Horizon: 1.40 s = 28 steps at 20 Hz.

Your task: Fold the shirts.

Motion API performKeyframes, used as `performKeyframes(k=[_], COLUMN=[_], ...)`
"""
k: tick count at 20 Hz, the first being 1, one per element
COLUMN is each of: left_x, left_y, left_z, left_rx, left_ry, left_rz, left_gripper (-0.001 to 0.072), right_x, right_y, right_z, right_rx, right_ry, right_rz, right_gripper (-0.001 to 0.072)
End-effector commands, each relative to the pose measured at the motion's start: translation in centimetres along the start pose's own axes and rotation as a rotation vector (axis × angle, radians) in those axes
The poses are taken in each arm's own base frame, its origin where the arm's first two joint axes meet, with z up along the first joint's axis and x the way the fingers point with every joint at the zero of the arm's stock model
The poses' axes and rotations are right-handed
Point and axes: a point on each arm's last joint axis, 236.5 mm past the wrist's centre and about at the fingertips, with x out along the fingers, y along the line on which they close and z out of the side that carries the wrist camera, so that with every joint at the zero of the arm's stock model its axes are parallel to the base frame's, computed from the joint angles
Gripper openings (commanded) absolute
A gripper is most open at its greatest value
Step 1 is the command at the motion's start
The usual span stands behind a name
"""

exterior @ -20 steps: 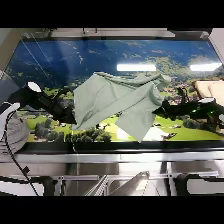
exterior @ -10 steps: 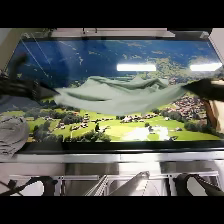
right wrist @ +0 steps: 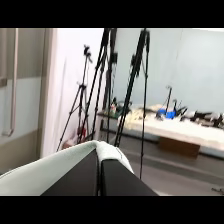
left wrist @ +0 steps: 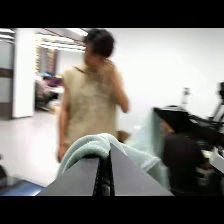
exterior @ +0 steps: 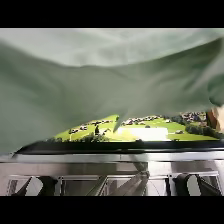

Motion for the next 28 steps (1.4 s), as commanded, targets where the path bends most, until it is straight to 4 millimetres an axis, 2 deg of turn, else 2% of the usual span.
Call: performKeyframes(k=[1,2,3,4,5,6,9,11,13,14,15,16,17,18,20,22,23,24,25,26,28], left_x=[-1.1,-1.6,-1.8,-1.7,-1.4,-1.0,-0.5,-1.9,-4.3,-5.4,-6.4,-7.2,-7.9,-8.5,-9.9,-12.6,-14.4,-16.6,-19.2,-21.6,-25.7], left_y=[4.6,7.5,10.4,13.7,17.1,19.5,25.7,29.6,32.8,34.1,35.2,36.4,37.4,38.4,39.9,39.9,39.2,38.2,36.9,35.4,32.6], left_z=[0.7,-1.3,-4.3,-8.2,-12.7,-17.4,-31.0,-38.3,-44.7,-47.0,-48.7,-49.5,-49.6,-48.7,-45.4,-42.6,-42.4,-42.5,-42.9,-43.3,-44.1], left_rx=[-0.032,-0.117,-0.222,-0.337,-0.457,-0.549,-0.812,-0.985,-1.142,-1.2,-1.228,-1.245,-1.247,-1.231,-1.201,-1.163,-1.153,-1.143,-1.126,-1.106,-1.073], left_ry=[0.0,0.042,0.102,0.167,0.233,0.304,0.448,0.475,0.496,0.498,0.503,0.499,0.491,0.479,0.467,0.569,0.674,0.794,0.926,1.046,1.21], left_rz=[0.224,0.248,0.256,0.26,0.272,0.267,0.264,0.3,0.331,0.336,0.319,0.308,0.301,0.291,0.291,0.353,0.416,0.502,0.603,0.7,0.843], left_gripper=[0.0021,0.0022,0.0022,0.0022,0.0022,0.0023,0.0023,0.0023,0.0023,0.0025,0.0039,0.0252,0.0292,0.0292,0.0291,0.0292,0.0292,0.0291,0.0292,0.0292,0.0292], right_x=[2.4,3.9,5.7,7.5,9.3,10.7,14.0,15.1,15.9,16.2,16.3,16.3,16.3,16.3,16.1,14.7,13.5,11.9,10.0,8.2,4.1], right_y=[-1.7,-2.8,-3.9,-4.7,-4.8,-4.4,-1.5,-0.2,0.1,-0.3,-0.7,-0.7,-0.9,-1.3,-3.4,-5.1,-5.4,-5.4,-5.3,-4.9,-3.4], right_z=[-0.6,-3.5,-7.1,-10.8,-15.5,-20.5,-37.1,-46.5,-54.1,-57.7,-60.5,-62.3,-63.1,-63.2,-61.3,-57.4,-55.3,-53.7,-52.5,-51.7,-51.5], right_rx=[0.081,0.17,0.274,0.374,0.458,0.521,0.652,0.716,0.802,0.836,0.861,0.904,0.946,0.968,0.978,0.987,0.981,0.977,0.985,0.993,1.032], right_ry=[0.021,0.088,0.165,0.245,0.35,0.465,0.816,0.969,1.039,1.058,1.071,1.077,1.07,1.061,1.039,1.032,1.042,1.076,1.128,1.171,1.258], right_rz=[0.084,0.159,0.244,0.301,0.363,0.408,0.479,0.459,0.41,0.36,0.319,0.302,0.292,0.286,0.272,0.311,0.355,0.391,0.407,0.419,0.39], right_gripper=[0.0014,0.0013,0.0013,0.0013,0.0013,0.0013,0.0013,0.0013,0.0013,0.0014,0.0015,0.0069,0.0358,0.051,0.0499,0.0492,0.0315,0.0274,0.0304,0.0301,0.029])
